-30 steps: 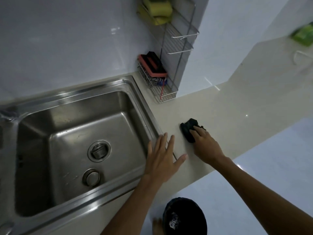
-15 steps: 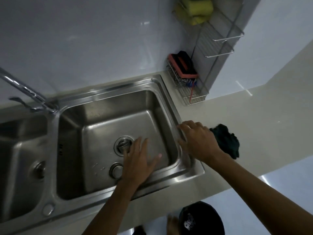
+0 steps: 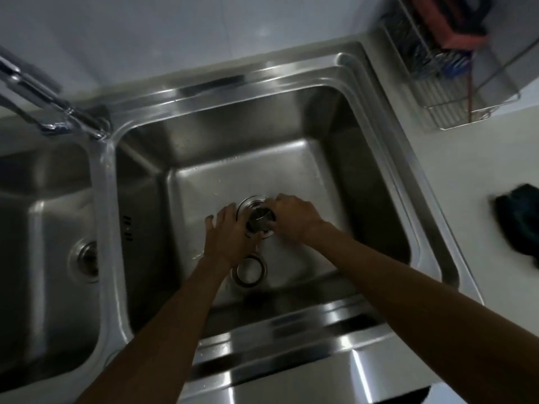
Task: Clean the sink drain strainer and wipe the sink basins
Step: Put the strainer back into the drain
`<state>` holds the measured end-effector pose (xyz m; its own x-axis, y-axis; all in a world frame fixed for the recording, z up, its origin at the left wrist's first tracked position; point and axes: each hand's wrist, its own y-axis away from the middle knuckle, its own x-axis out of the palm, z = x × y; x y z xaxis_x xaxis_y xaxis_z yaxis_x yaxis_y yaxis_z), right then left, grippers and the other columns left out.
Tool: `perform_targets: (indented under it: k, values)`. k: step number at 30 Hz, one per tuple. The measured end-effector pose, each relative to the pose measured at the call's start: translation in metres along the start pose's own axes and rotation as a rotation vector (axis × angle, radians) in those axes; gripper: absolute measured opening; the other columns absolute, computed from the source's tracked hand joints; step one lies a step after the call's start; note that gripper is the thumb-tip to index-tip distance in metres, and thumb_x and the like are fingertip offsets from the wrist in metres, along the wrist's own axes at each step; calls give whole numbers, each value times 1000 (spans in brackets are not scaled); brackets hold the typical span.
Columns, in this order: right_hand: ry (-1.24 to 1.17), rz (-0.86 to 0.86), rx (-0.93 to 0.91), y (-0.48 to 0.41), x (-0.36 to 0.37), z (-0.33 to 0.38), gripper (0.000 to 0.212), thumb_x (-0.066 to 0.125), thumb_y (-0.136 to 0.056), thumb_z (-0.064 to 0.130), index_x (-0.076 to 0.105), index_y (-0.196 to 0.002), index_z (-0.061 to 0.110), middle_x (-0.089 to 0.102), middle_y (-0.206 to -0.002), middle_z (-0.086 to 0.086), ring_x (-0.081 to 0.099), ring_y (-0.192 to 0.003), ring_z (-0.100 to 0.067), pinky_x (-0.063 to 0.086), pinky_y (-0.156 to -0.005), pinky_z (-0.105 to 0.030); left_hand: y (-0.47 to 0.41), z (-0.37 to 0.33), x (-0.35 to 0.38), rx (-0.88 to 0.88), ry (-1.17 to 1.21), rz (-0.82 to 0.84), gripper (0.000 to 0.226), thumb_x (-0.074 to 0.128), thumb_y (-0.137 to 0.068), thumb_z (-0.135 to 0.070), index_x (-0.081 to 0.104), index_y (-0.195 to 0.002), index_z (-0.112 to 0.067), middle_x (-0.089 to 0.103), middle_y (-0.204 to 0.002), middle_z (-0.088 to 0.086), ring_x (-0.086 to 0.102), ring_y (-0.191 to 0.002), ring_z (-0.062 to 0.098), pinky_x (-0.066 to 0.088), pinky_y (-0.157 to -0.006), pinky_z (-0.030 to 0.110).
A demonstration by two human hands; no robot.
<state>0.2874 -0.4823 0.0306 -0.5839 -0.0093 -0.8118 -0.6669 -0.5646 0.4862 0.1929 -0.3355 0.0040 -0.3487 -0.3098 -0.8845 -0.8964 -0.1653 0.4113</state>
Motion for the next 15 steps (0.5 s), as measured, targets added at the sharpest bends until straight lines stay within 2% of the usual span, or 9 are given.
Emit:
perform_targets:
  k: [4,7,10,15]
  values:
    - [14,17,-13,-18,15,-1,46,65,-94,35,57,-139,31,57,-133,-10,60,-119,-31,51,-94,-43,-13,6,8,12,-39,-46,55,60,-96,-56,53,-145,-32,53,-138,6,51,-127,28,31,-104,43]
    - [12,-7,-20,-24,17,-3,36,66,-94,36,67,-129,27,60,-128,-9,61,-116,-29,53,-91,-40,-20,9,9,-11,-18,-34,46,63,-94,-57,65,-132,-31,56,-128,5,55,-118,26,34,-100,41]
    - [-19,-38,-48,-22,17,-8,25,70,-92,32,76,-115,24,63,-125,-7,62,-113,-26,55,-90,-38,-24,10,10,-7,34,-28,40,67,-91,-57,73,-119,-29,60,-126,4,57,-116,26,37,-98,41]
    - [-47,-85,-82,-19,19,-12,28,77,-87,29,77,-114,20,60,-137,-3,56,-120,-24,51,-93,-36,-26,9,7,26,56,-59,35,75,-86,-50,77,-113,-27,61,-132,1,58,-118,26,40,-96,40]
